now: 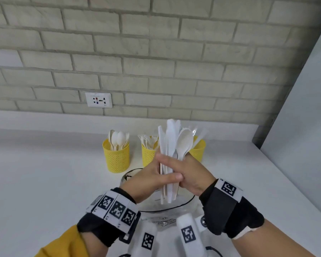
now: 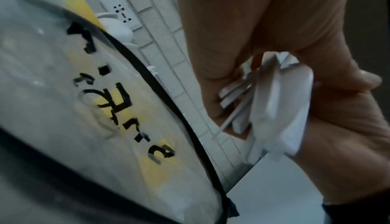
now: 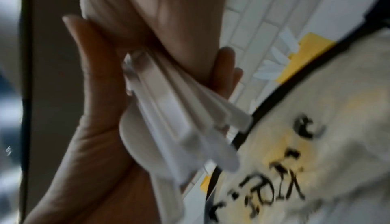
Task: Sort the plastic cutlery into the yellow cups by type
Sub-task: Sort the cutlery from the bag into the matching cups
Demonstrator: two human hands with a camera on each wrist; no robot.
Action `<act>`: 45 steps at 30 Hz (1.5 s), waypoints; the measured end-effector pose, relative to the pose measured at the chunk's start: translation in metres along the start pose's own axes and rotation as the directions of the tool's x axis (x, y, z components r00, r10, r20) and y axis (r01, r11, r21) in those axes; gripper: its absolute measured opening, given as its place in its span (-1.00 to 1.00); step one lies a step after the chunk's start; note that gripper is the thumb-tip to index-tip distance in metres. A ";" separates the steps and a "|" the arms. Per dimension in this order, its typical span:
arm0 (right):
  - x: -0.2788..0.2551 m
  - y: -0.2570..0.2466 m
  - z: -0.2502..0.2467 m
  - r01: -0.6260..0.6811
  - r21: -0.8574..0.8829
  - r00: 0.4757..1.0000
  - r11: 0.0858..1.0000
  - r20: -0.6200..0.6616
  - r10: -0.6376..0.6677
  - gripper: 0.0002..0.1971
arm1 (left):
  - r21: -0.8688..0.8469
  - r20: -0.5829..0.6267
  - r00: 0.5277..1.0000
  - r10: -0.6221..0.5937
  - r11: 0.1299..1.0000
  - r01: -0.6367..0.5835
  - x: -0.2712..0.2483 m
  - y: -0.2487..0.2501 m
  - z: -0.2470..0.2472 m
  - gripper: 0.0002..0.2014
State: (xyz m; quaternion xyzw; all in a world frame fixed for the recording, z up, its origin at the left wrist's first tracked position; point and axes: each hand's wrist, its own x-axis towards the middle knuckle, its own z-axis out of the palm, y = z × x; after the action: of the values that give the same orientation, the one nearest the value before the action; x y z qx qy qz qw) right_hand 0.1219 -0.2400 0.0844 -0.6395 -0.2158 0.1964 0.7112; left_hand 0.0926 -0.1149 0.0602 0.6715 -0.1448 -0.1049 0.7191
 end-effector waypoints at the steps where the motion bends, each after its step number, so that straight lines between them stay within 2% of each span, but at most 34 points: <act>1: -0.001 -0.003 -0.001 -0.001 -0.104 1.000 0.995 0.012 0.002 -0.62 | 0.021 0.015 1.000 -0.002 1.000 0.002 -0.001 0.000 0.001 -0.41; 3: -0.002 -0.007 -0.005 -0.025 -0.235 0.999 0.972 0.026 0.032 -0.46 | 0.097 0.026 1.000 0.008 0.995 -0.010 -0.002 0.001 0.000 -0.72; 4: -0.001 -0.008 -0.006 -0.051 -0.259 0.998 0.965 0.026 0.060 -0.41 | 0.092 0.019 1.000 0.013 0.996 -0.015 -0.001 0.002 -0.001 -0.79; 8: 0.004 -0.001 -0.011 -0.092 -0.298 0.996 0.950 -0.045 0.083 -0.50 | -0.050 0.001 1.000 -0.011 0.999 0.011 0.003 -0.001 -0.002 -0.85; 11: 0.008 0.002 -0.014 -0.060 -0.346 0.987 0.936 -0.158 0.005 -0.54 | -0.143 0.014 0.999 -0.047 0.989 0.048 0.007 -0.007 0.000 -0.84; 12: 0.009 0.003 -0.014 -0.040 -0.334 0.970 0.942 -0.238 -0.043 -0.58 | -0.168 -0.003 0.999 -0.055 0.984 0.053 0.009 -0.008 0.000 -0.81; 14: 0.010 0.009 -0.017 0.004 -0.387 0.873 0.922 -0.448 -0.193 -0.55 | -0.204 -0.059 0.996 -0.071 0.977 0.058 0.012 -0.010 0.000 -0.69; 15: 0.010 0.011 -0.018 0.043 -0.445 0.829 0.894 -0.484 -0.281 -0.55 | -0.209 -0.083 0.994 -0.076 0.976 0.058 0.014 -0.011 -0.001 -0.64; 16: 0.011 0.012 -0.017 0.092 -0.500 0.812 0.861 -0.463 -0.355 -0.62 | -0.196 -0.097 0.993 -0.074 0.979 0.054 0.014 -0.011 -0.001 -0.59; 17: 0.010 0.010 -0.014 0.138 -0.548 0.819 0.825 -0.406 -0.406 -0.73 | -0.173 -0.098 0.993 -0.068 0.984 0.050 0.015 -0.011 -0.001 -0.55; 19: 0.010 0.009 -0.010 0.162 -0.602 0.853 0.782 -0.314 -0.418 -0.89 | -0.153 -0.064 0.997 -0.041 0.988 0.031 0.015 -0.009 -0.001 -0.47; 23: 0.012 0.007 -0.010 0.133 -0.584 0.890 0.801 -0.285 -0.356 -0.96 | -0.263 -0.038 0.999 -0.038 0.964 0.027 0.016 -0.011 -0.005 -0.44; 25: 0.014 0.008 -0.010 0.102 -0.589 0.907 0.802 -0.275 -0.318 -0.96 | -0.296 -0.037 0.998 -0.045 0.955 0.032 0.016 -0.013 -0.006 -0.46; 30: 0.019 0.013 -0.006 0.061 -0.584 0.903 0.810 -0.314 -0.295 -0.92 | -0.369 -0.070 0.994 -0.084 0.928 0.052 0.019 -0.014 -0.005 -0.51; 33: 0.020 0.014 -0.006 -0.005 -0.439 0.923 0.899 -0.349 -0.166 -0.90 | -0.390 -0.101 0.990 -0.101 0.919 0.054 0.019 -0.018 -0.006 -0.59; 37: 0.018 0.014 -0.009 -0.057 -0.292 0.937 0.955 -0.347 -0.050 -0.89 | -0.401 -0.117 0.989 -0.093 0.915 0.039 0.017 -0.022 -0.005 -0.53; 40: 0.015 0.012 -0.010 -0.056 -0.090 0.952 0.994 -0.304 0.026 -0.84 | -0.391 -0.154 0.986 -0.070 0.920 0.004 0.020 -0.025 -0.003 -0.49; 43: 0.014 0.014 -0.010 0.010 -0.108 0.956 0.994 -0.290 -0.041 -0.74 | -0.313 -0.195 0.981 -0.019 0.949 -0.044 0.021 -0.022 -0.001 -0.51; 45: 0.013 0.013 -0.011 0.040 -0.147 0.943 0.988 -0.321 -0.085 -0.75 | -0.265 -0.228 0.973 0.021 0.961 -0.082 0.021 -0.020 0.001 -0.47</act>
State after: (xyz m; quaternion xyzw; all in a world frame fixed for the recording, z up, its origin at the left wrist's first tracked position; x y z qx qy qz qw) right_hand 0.1392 -0.2403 0.0711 -0.7037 -0.1286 0.0499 0.6969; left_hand 0.1125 -0.1248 0.0414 0.5698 -0.0648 -0.0287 0.8187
